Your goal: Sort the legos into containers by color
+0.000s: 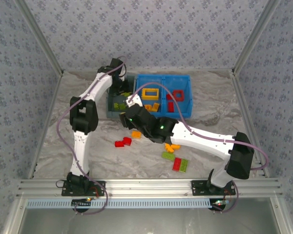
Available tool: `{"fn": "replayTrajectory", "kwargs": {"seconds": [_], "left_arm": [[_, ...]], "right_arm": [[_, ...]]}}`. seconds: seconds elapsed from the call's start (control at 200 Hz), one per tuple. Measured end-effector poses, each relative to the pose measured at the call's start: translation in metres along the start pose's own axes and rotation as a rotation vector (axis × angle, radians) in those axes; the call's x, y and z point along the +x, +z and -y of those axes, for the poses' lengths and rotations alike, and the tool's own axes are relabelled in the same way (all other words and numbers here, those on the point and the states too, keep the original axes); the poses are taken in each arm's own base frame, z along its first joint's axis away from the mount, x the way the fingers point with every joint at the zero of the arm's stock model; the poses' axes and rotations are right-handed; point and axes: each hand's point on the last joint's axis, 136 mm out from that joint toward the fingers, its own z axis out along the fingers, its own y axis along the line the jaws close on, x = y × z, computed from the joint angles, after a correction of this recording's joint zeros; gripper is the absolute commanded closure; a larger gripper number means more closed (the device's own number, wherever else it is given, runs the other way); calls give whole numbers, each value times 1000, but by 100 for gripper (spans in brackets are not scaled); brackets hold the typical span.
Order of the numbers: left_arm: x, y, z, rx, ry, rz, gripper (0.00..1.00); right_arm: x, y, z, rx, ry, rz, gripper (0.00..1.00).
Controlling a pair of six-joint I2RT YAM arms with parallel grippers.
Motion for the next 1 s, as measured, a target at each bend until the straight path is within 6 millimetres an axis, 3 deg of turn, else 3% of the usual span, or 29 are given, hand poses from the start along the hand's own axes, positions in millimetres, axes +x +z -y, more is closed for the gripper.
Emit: {"fn": "replayTrajectory", "kwargs": {"seconds": [0.225,0.355,0.45,0.535,0.685,0.79,0.904,0.999], "left_arm": [[12,11,-8,3,-29,-34,46],[18,-1,-8,-2,-33,-36,47],[17,-29,-2,1,-34,8,47],[18,-69,6,9,-37,76,47],[35,-146,27,46,-4,219,44],[75,-192,59,106,91,294,41],[153,-225,95,211,242,297,41],[214,-239,102,287,322,271,40]], "right_arm": [[5,-2,3,20,-9,-15,39],[3,-11,12,43,-5,-12,39],[0,-25,24,60,12,-2,39],[2,-37,39,76,34,-2,39],[30,-35,65,89,22,-83,30],[71,-22,78,50,-38,-230,26],[113,-9,84,8,-127,-388,19],[141,2,81,-35,-216,-494,15]]}}
